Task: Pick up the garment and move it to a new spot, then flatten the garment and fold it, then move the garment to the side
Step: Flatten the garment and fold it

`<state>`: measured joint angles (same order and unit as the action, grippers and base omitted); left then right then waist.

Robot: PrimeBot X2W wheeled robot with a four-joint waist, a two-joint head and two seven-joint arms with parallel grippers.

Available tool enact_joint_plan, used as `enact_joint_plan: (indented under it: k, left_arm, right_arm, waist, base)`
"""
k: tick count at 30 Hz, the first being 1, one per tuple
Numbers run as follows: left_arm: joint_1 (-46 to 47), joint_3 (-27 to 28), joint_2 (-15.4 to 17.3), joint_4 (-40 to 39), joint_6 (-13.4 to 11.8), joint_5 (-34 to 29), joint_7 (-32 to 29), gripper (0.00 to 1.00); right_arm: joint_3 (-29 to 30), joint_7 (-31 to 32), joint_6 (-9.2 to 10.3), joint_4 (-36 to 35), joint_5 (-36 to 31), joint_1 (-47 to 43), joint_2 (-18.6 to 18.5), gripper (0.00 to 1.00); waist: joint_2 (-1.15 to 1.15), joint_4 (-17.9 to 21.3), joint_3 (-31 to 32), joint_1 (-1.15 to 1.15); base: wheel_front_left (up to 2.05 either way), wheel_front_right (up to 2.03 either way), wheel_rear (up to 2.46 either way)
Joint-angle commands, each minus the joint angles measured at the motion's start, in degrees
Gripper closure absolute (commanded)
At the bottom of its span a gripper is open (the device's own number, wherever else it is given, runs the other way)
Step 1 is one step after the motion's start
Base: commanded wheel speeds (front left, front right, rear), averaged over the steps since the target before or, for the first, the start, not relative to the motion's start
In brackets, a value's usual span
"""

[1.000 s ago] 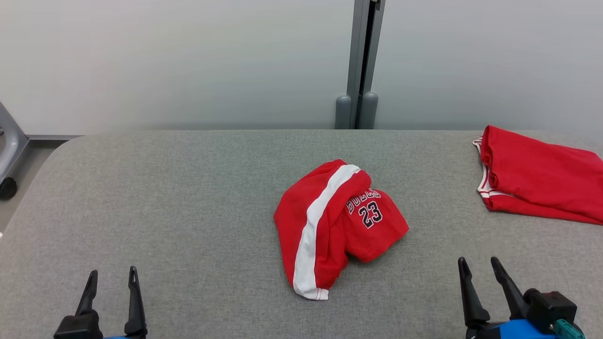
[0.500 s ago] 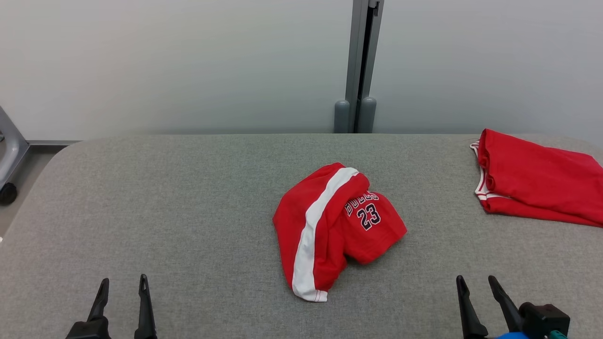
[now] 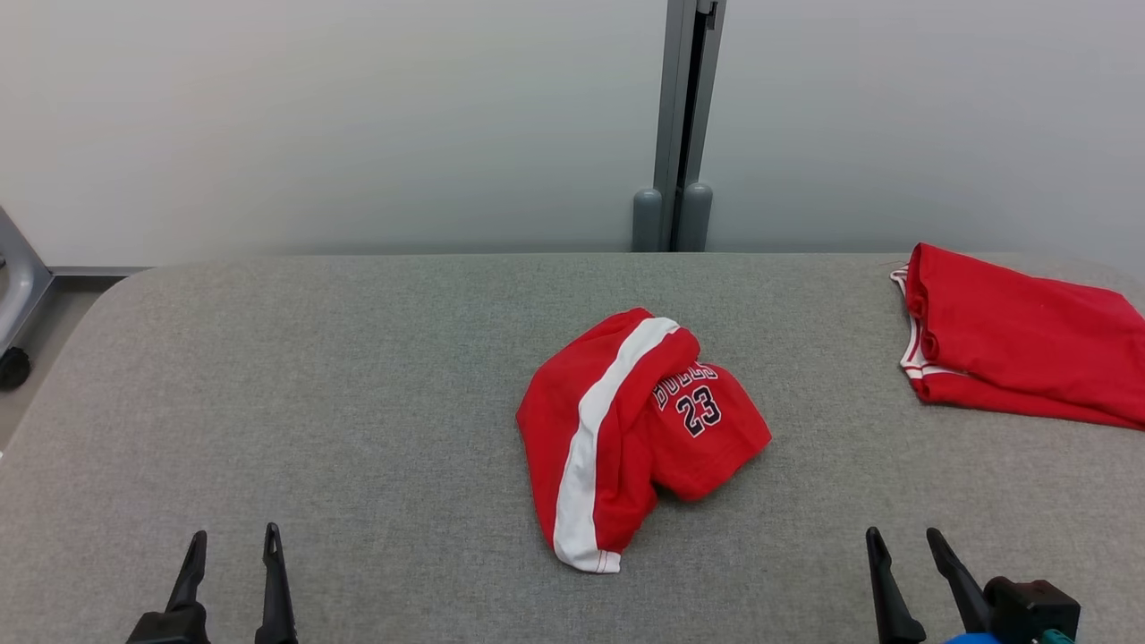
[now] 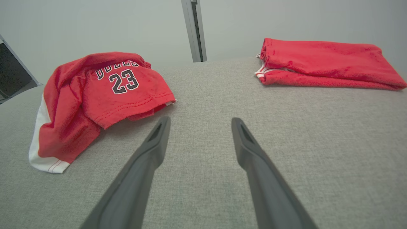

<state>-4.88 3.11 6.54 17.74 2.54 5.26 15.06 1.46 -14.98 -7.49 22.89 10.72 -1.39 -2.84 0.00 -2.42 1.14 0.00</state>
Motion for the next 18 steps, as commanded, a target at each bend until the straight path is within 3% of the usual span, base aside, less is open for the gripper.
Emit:
enact_joint_plan:
  k: [1, 11, 18]
  left_arm:
    - [0.16, 0.48, 0.08, -0.13, 0.27, -0.27, 0.14, 0.0]
    - [0.75, 1.07, -0.42, -0.47, 0.87, -0.85, 0.14, 0.0]
    - [2.34, 0.93, -0.84, -0.24, 1.48, -0.98, 0.14, 0.0]
  right_arm:
    - [-0.05, -0.28, -0.01, 0.08, 0.26, 0.24, -0.11, 0.0]
    - [-0.87, -0.28, -0.01, 0.34, 0.18, 1.38, -0.11, 0.0]
    - [-5.69, -0.28, -0.01, 2.04, -1.41, 9.55, -0.12, 0.0]
  waist:
    - [0.0, 0.05, -0.04, 0.0]
    - [0.0, -0.2, -0.22, 0.0]
    - [0.0, -1.42, -1.27, 0.0]
  base:
    - [0.0, 0.0, 0.0]
    - [0.0, 0.0, 0.0]
    - [0.0, 0.0, 0.0]
